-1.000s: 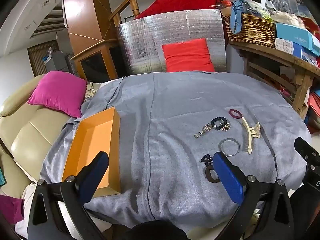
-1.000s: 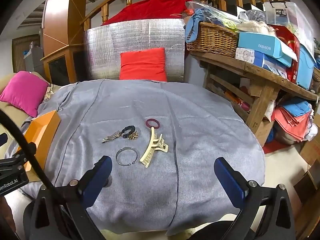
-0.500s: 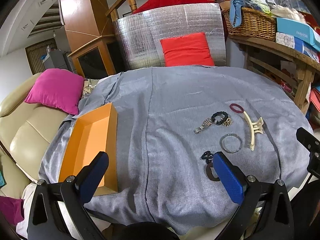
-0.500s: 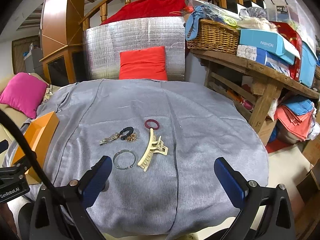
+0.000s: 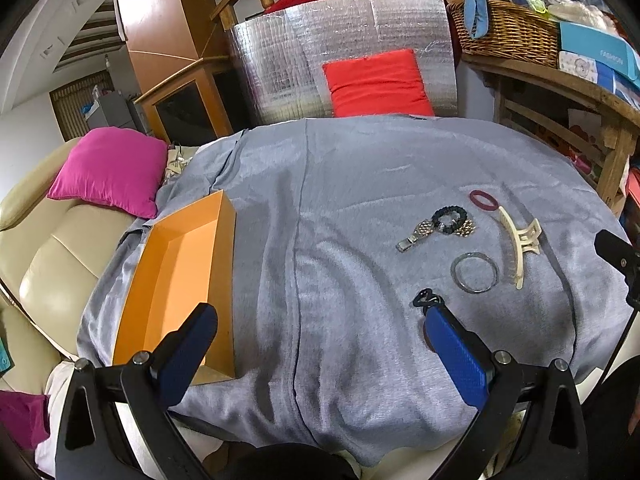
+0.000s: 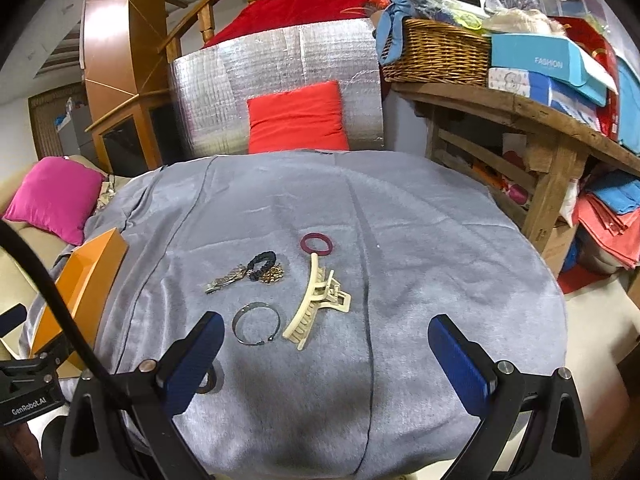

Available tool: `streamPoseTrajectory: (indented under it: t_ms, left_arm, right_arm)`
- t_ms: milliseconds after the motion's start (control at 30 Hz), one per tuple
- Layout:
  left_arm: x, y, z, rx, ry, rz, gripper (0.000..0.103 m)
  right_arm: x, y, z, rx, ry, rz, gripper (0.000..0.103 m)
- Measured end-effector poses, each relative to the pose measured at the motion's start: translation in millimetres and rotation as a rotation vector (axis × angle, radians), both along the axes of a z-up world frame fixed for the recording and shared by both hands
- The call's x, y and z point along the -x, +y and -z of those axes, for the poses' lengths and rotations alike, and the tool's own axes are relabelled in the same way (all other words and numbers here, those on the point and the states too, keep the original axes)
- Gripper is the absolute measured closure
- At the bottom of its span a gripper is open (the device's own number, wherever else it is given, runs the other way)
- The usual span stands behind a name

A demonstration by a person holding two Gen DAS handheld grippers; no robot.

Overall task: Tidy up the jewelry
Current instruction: 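Grasp the brown ring with the left tool while the right grasps the claw clip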

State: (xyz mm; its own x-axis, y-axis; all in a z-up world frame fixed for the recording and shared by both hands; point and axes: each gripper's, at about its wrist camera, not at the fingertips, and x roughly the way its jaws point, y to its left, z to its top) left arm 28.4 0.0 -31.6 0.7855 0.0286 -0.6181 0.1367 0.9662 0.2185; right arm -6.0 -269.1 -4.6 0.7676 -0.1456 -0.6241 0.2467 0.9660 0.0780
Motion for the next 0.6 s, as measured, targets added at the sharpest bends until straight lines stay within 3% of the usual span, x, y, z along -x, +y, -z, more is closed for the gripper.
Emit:
streamPoseTrajectory:
  t_ms: [233,333,467,600]
  left_arm:
    - [-10.0,3.2,15.4,0.005,0.055,-0.003,0.000]
    - [-16.2,7.1,25.4,0.040,0.103,0.014,0.000]
    - [-31.0,14.5,44.7,0.151,0.182,0.058,0.000]
    - [-39.5,18.0,66.0,0.179,0.225,0.083,0.000]
  right_arm:
    - [-19.7,-6.7,11.1,-0.029,0.016,-0.045,0.000]
    - [-22.8,-12.6,17.3,-0.056,0.016,-0.057,0.001]
    - [-33.4,-21.5,34.5,-0.133,0.065,-0.087,0.015]
    - [-52.5,-27.1,56.8,-0.194,0.153,-0.091,0.024]
